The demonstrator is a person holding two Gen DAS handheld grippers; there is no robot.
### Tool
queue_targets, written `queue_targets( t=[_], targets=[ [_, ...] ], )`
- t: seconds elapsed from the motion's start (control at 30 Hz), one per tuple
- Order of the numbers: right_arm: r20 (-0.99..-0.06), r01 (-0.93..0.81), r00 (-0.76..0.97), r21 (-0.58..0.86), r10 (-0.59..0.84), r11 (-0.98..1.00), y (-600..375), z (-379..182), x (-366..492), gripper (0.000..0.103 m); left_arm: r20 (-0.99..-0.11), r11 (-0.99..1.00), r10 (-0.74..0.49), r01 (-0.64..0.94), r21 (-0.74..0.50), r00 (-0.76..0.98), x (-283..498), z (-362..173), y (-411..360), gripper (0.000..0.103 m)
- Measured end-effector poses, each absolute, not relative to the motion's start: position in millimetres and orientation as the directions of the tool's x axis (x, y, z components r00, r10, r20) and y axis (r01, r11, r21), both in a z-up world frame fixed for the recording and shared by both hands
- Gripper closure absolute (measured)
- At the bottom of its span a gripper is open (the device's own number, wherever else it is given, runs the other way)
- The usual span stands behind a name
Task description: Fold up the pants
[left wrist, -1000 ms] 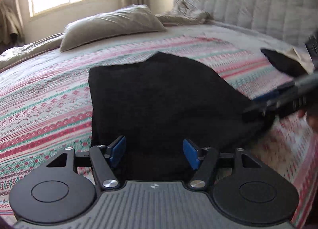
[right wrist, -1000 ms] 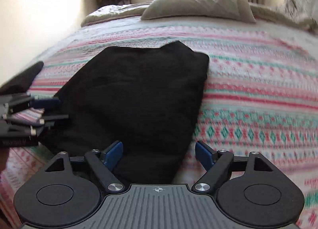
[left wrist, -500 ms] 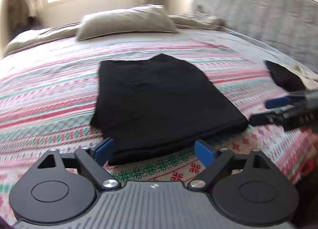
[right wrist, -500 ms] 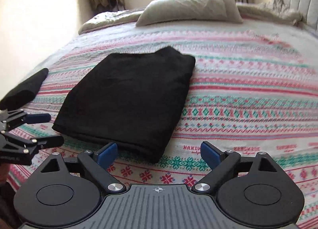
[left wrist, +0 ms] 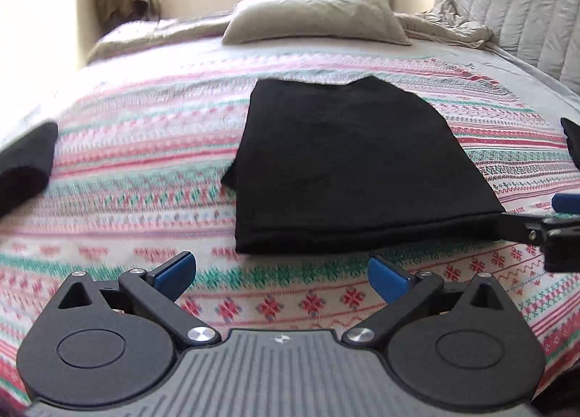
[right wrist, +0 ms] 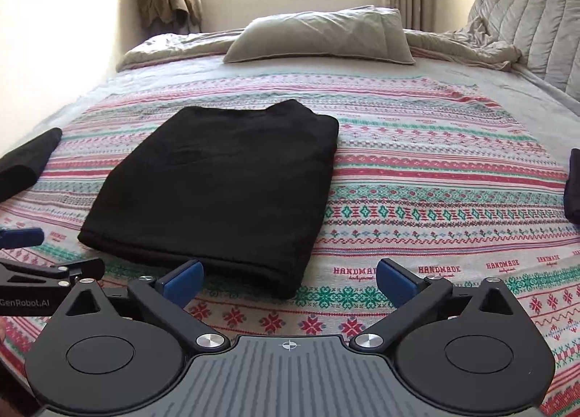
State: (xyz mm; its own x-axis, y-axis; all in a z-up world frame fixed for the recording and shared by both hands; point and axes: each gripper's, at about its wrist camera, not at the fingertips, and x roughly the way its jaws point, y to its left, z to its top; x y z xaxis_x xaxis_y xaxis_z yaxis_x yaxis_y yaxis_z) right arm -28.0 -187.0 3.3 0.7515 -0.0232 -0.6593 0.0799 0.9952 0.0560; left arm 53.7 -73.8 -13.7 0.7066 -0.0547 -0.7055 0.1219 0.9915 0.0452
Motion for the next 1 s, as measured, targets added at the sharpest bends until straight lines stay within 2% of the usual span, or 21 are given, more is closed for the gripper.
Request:
queue_targets(
  t=[1.0],
  targets=[
    [-0.696, 0.071, 0.717, 0.039, -0.024, 0.997, -171.7, -12.7, -20.5, 0.000, -0.701, 0.995, -0.031, 0.090, 0.048, 0.713, 49.4, -14.6, -73.0, 0.000]
  ],
)
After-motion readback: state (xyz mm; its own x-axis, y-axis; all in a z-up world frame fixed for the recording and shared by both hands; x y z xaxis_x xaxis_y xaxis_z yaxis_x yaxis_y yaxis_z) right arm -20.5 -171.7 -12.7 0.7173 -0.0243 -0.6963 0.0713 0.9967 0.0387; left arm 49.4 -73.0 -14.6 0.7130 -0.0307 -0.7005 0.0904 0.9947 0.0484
